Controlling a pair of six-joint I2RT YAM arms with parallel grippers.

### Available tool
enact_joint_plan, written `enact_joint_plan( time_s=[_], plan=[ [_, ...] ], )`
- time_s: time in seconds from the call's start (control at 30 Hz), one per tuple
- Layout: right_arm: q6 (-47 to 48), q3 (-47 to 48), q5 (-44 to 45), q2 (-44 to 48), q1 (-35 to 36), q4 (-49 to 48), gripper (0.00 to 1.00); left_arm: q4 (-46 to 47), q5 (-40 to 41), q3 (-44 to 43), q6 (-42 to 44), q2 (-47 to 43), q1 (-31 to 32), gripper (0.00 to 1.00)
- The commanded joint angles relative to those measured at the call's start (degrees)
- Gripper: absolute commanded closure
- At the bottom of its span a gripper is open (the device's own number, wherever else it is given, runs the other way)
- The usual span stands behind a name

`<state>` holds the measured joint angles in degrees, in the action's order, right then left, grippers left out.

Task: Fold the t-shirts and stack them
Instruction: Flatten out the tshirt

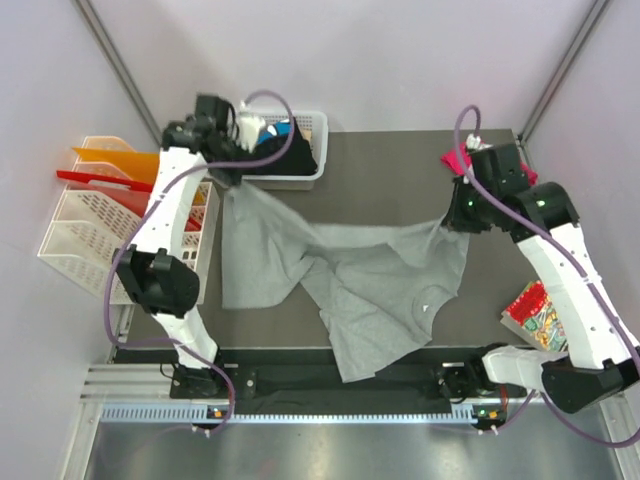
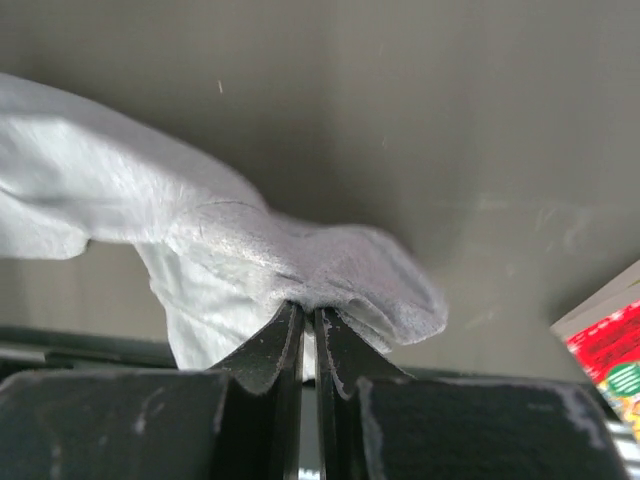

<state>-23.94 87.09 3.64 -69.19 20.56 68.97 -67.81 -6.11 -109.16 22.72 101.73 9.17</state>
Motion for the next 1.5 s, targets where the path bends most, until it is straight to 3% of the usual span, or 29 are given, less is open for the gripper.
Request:
enact_joint_plan(
  time_s=[0.0,0.17,0.3,0.4,0.57,0.67,0.8,0.93,1.07,1.17,1.33,1.47],
  plan=[
    [3.11,9.49,5.94,2.47,-0.34,-1.29,1.00,-12.86,-0.04,-21.66,1.71,1.10,-0.20,1.00],
    [1.98,12.84,4.02,9.50,-0.34,-2.08,1.00,-18.57,-1.53,-20.84,5.39,-6.08,-0.20,1.00],
    [1.27,13.89,-1.08,14.43,-0.25,1.07,1.00,-18.58,-0.92,-6.37,9.18,-16.99,0.06,1.00],
    [1.62,19.15,-3.37,15.84,-0.34,6.43,1.00,-18.67,1.09,-1.42,11.11,-24.20,0.93,1.00],
    [2.41,37.88,-7.67,11.62,-0.25,14.97,1.00,-18.67,2.76,-1.84,17.44,-32.82,1.99,1.00],
    [0.31,36.94,-10.23,11.18,-0.25,14.79,1.00,-18.76,3.21,-3.42,19.46,-34.05,1.99,1.00],
    [-1.02,26.22,-6.99,11.80,-0.34,12.34,1.00,-18.59,-0.73,3.40,18.77,-33.97,1.99,1.00],
    [-1.37,11.92,-0.68,10.84,-0.34,5.06,1.00,-14.29,-3.38,14.30,17.01,-30.73,1.99,1.00],
    [-1.54,1.70,3.83,6.71,-1.13,-3.12,1.00,1.30,-3.39,28.87,17.27,-25.90,1.91,1.00],
    [-1.28,-4.02,5.41,2.05,-3.24,-10.68,1.00,9.42,-1.11,32.86,17.71,-17.65,1.91,1.00],
    [-1.37,-6.49,6.82,-6.64,-6.05,-19.38,1.00,11.38,5.31,25.95,16.22,2.98,0.06,1.00],
    [-0.32,-4.83,8.22,-11.84,-6.23,-21.07,1.00,16.55,12.05,18.04,13.85,12.33,-1.26,1.00]
  ],
)
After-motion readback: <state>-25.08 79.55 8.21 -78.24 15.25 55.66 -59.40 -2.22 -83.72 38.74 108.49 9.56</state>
